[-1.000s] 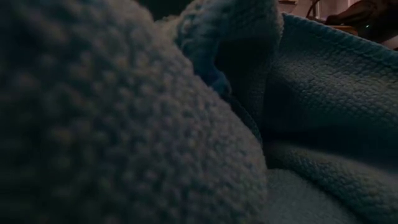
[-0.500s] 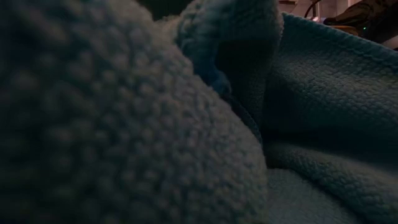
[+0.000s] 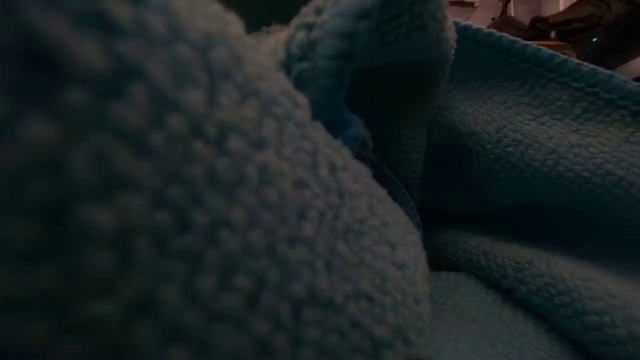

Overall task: Sort microfiber towel by color & place in baskets
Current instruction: Put the top right yellow microfiber cloth into the middle transparent bin

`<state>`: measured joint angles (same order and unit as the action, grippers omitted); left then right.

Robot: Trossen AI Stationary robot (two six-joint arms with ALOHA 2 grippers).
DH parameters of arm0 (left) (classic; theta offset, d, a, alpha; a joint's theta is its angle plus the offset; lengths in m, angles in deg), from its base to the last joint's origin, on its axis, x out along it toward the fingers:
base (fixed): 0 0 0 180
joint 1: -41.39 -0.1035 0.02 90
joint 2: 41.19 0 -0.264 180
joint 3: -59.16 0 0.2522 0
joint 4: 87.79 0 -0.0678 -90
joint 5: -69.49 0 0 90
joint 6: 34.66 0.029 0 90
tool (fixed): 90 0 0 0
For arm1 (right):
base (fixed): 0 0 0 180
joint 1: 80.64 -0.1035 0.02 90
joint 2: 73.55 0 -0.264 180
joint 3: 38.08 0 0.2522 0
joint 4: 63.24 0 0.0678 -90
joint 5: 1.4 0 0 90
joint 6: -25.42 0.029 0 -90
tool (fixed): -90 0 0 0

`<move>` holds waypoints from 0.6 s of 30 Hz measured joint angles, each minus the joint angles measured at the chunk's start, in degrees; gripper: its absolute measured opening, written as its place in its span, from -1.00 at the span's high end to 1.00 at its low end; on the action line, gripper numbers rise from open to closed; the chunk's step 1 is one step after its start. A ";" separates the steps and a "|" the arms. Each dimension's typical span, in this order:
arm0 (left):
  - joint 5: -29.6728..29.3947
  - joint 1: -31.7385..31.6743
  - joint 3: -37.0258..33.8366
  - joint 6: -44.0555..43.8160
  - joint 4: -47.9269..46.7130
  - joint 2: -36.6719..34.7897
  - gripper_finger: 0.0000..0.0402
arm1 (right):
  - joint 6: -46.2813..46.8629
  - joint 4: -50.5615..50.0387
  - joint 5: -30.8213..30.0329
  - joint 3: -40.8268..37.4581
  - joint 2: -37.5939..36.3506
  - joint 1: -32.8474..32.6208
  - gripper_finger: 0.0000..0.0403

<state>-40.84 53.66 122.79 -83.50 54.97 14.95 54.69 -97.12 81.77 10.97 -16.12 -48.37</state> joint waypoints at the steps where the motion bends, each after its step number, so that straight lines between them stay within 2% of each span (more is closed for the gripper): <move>1: 0.00 0.00 0.00 0.00 0.00 0.00 0.51 | -0.09 0.47 0.45 0.00 -0.69 0.00 0.96; 9: -1.40 0.00 0.00 0.02 0.00 0.00 0.51 | -1.25 7.64 7.51 0.00 -6.83 0.00 0.98; 18: -1.51 0.00 -0.02 0.04 -0.02 0.00 0.51 | -1.09 24.28 22.45 0.00 -9.70 0.00 0.99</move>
<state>-42.35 53.66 122.76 -83.46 54.95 14.95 53.61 -72.84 104.21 10.97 -25.83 -48.37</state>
